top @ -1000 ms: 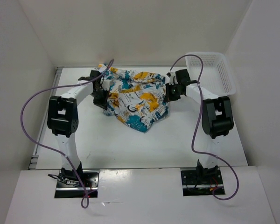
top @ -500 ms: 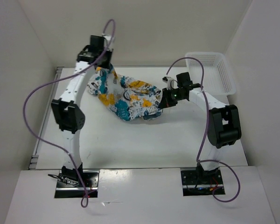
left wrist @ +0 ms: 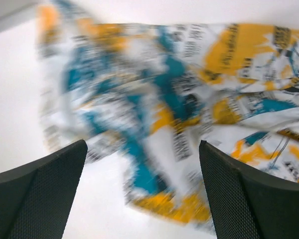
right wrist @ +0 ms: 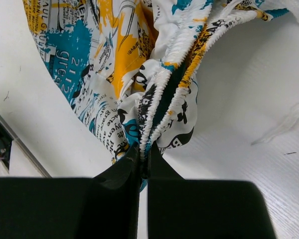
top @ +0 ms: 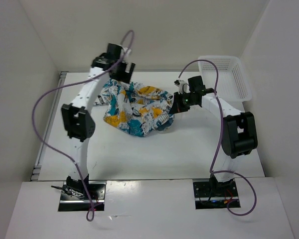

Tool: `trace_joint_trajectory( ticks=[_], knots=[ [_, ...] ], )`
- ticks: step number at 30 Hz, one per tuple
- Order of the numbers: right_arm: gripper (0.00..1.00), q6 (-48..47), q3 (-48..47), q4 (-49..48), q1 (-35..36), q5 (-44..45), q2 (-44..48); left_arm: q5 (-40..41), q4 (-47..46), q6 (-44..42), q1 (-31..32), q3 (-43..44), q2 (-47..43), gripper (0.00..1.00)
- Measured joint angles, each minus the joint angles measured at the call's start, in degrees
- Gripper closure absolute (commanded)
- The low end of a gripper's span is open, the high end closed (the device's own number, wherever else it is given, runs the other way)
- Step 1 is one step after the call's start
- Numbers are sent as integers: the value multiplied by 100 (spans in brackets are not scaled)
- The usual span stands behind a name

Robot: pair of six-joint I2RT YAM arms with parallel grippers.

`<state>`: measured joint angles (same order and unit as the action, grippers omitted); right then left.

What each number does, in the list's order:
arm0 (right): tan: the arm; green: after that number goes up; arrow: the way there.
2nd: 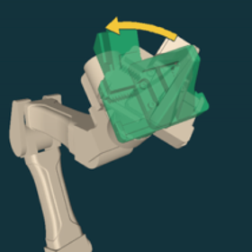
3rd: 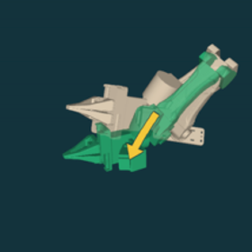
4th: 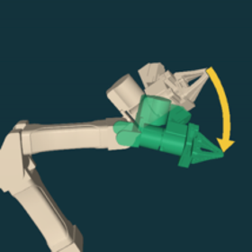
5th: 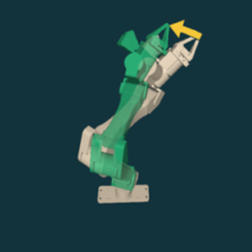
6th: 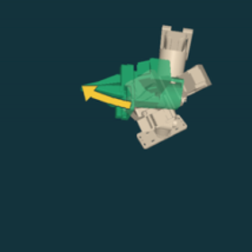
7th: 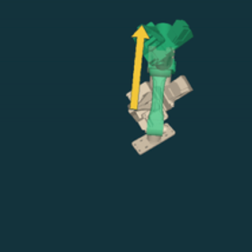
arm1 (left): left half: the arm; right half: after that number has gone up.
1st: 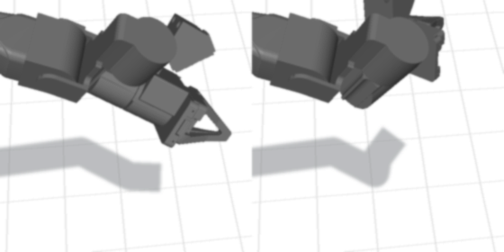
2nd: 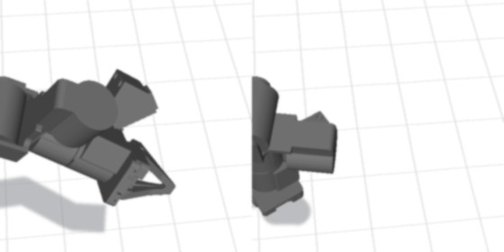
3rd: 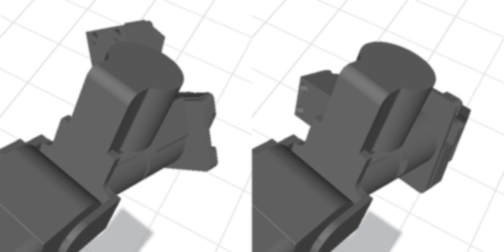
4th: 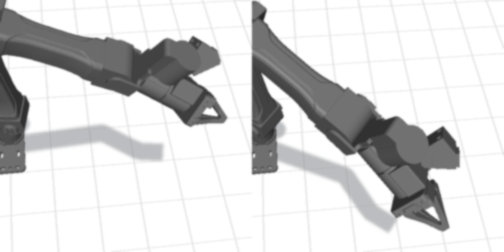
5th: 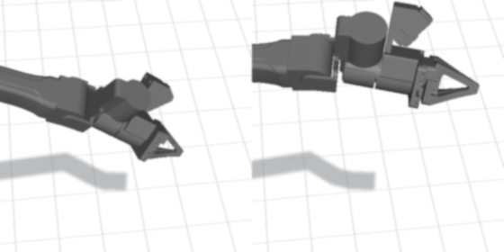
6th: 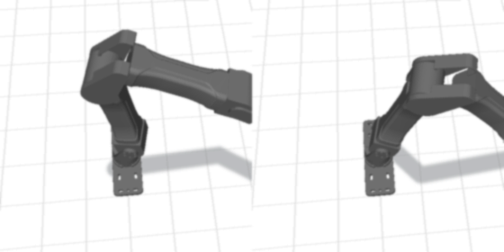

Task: Fold and stack the shorts
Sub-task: Flatten the shorts out

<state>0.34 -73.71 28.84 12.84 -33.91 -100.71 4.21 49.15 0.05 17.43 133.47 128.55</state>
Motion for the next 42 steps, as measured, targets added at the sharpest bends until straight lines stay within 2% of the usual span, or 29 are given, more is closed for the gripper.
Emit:
trace_joint_trajectory(
  ticks=[1,5,7,10,13,16,21,24,26,28,29,32,36,37,39,42],
  knots=[
    [100,2,-13,-7,-2,33,0,2,-72,2,-212,-306,-448,0],
    [100,0,-103,-20,-9,116,-31,39,-485,24,-1038,-1971,-2420,20],
    [100,0,-212,-17,-9,138,-83,-118,-756,24,-1331,-2922,-3156,22],
    [100,-20,-372,-59,-9,157,-192,-581,-820,17,-1578,-4262,-3624,22],
    [100,-33,-439,-74,-9,151,-299,-1132,-876,13,-1674,-5246,-3246,18],
    [100,-87,-452,-79,-9,157,-380,-1606,-896,11,-1755,-5681,-2430,14],
    [100,-168,-452,-72,-11,157,-415,-2194,-1176,17,-2020,-5788,-1982,9],
    [100,-201,-450,-68,-11,164,-415,-2568,-1423,20,-2122,-5720,-1954,9],
    [100,-240,-450,-68,-11,181,-411,-2833,-1513,20,-2127,-5630,-1834,14],
    [100,-278,-448,-66,-11,188,-411,-3051,-1593,31,-2124,-5595,-1644,19],
    [100,-286,-444,-68,-11,197,-411,-3165,-1598,37,-2114,-5593,-1537,26],
    [100,-304,-435,-66,-11,219,-411,-3475,-1576,39,-2103,-5490,-1377,37],
    [100,-323,-435,-66,-11,240,-411,-3748,-1506,44,-2061,-5390,-1165,62],
    [100,-328,-435,-63,-11,254,-411,-3840,-1443,39,-2033,-5355,-1099,76],
    [100,-352,-437,-66,-11,297,-411,-3952,-1311,48,-1991,-5292,-975,92],
    [100,-426,-437,-50,-11,345,-404,-4037,-949,31,-2026,-5219,-955,96]
  ],
)
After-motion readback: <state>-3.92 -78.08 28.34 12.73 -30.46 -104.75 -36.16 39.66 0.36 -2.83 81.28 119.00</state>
